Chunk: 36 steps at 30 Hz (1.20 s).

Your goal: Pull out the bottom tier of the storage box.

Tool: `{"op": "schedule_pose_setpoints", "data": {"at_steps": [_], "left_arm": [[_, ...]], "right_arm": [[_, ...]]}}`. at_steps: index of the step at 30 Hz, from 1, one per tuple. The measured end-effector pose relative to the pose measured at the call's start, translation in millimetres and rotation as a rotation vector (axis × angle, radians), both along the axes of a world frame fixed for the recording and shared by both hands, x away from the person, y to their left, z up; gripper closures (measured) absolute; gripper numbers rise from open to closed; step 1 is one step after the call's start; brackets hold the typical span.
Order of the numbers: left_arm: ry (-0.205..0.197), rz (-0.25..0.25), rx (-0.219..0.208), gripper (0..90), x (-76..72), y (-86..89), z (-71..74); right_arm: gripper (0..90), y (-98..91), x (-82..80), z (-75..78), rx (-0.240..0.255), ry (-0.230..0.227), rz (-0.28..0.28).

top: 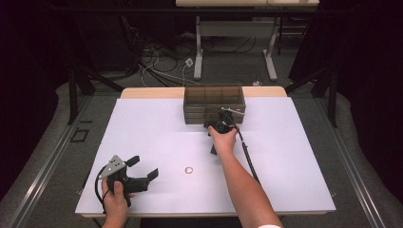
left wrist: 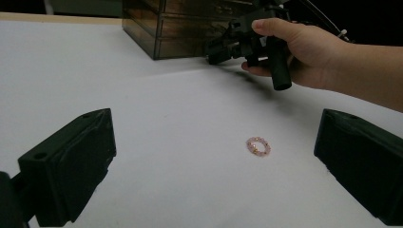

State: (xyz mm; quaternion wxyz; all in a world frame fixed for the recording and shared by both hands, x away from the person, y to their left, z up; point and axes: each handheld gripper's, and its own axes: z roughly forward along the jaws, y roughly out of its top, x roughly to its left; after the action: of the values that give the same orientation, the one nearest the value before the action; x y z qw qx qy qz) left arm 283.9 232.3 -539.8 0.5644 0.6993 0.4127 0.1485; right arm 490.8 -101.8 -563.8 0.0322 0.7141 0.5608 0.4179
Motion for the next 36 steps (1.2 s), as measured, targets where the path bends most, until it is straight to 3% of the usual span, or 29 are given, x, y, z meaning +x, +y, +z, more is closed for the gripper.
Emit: {"op": "schedule_pose_setpoints", "data": {"at_steps": [18, 20, 24, 27, 29, 36], "left_arm": [[0.005, 0.007, -0.012, 0.3, 1.3, 0.6, -1.5], [0.005, 0.004, -0.012, 0.3, 1.4, 1.0, -1.3], [0.010, 0.002, -0.011, 0.3, 1.4, 1.2, -1.5], [0.009, 0.003, -0.013, 0.3, 1.6, 1.3, -1.6], [0.010, 0.003, -0.013, 0.3, 1.6, 1.3, -1.6], [0.009, 0.003, -0.013, 0.3, 1.6, 1.5, -1.6]], "right_arm": [[70.9, -1.2, 1.5, -4.2, 0.050, -0.003, -0.051], [71.4, -2.3, 1.7, -5.1, 0.052, -0.022, -0.060], [73.3, -4.2, 2.7, -5.4, 0.047, -0.005, -0.072], [74.6, -4.0, 2.7, -7.3, 0.071, -0.016, -0.096], [76.4, -4.8, 2.4, -7.3, 0.071, 0.004, -0.102], [78.2, -4.2, 1.8, -8.3, 0.102, 0.009, -0.122]]}}
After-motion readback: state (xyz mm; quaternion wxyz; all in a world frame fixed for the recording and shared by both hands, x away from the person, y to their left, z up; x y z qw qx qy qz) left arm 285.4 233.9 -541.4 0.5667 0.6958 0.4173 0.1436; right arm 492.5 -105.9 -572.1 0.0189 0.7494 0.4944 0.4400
